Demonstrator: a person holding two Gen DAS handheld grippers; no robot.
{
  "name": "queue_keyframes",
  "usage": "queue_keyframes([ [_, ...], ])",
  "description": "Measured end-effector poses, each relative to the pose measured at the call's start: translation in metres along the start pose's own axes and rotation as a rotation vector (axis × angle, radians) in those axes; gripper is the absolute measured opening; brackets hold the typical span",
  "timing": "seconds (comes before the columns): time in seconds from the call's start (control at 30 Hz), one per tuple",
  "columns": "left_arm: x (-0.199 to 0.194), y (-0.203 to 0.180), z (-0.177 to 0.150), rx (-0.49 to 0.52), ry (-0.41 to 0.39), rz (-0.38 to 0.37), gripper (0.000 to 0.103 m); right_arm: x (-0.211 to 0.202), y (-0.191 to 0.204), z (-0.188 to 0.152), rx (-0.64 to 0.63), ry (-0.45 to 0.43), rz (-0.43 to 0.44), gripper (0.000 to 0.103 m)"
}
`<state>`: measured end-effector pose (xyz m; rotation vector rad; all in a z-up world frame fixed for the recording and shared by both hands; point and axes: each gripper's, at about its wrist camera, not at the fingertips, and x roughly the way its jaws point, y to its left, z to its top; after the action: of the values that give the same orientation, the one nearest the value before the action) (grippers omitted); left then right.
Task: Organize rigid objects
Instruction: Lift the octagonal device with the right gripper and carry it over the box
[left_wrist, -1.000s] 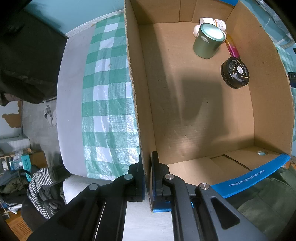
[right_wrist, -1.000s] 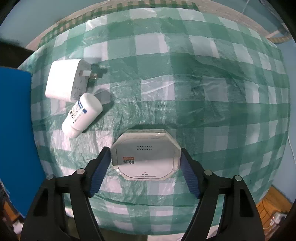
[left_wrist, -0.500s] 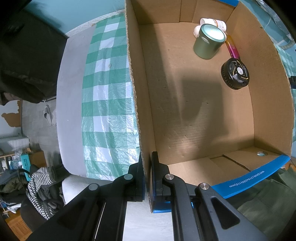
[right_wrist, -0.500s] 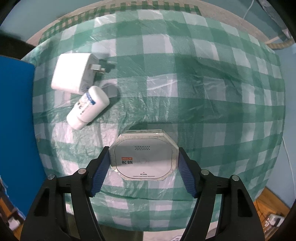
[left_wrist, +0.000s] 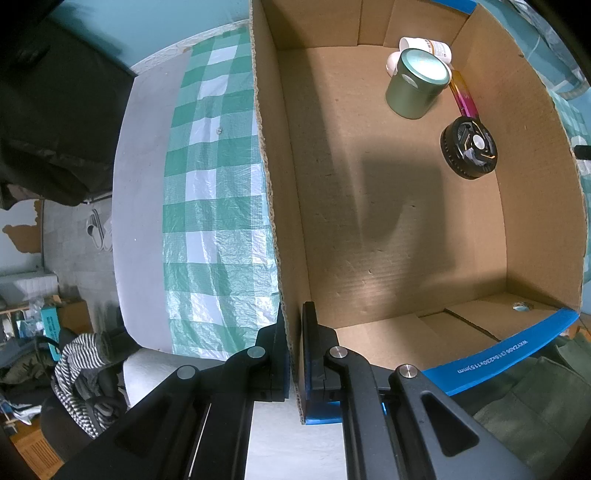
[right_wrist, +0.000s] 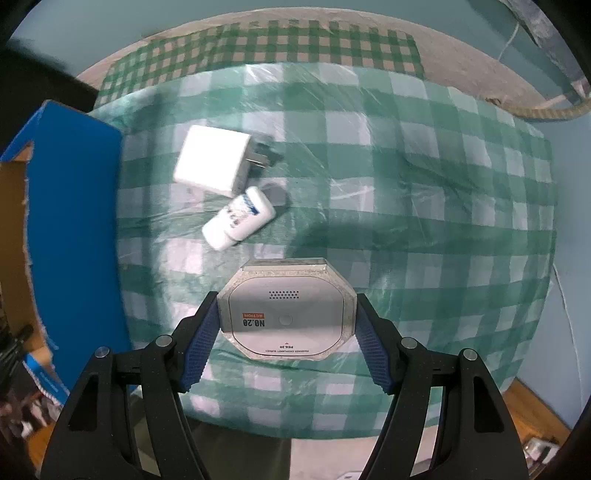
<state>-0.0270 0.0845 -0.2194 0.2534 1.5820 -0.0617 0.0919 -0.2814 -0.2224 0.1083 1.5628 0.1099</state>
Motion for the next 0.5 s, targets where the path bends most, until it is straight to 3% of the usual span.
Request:
queue_keyframes([
  [0.5,-0.001,-0.001,0.000,0.002,-0.003,0.000,0.005,-0.042,0.051,0.014,-0.132,-0.064,0.040,0.071],
])
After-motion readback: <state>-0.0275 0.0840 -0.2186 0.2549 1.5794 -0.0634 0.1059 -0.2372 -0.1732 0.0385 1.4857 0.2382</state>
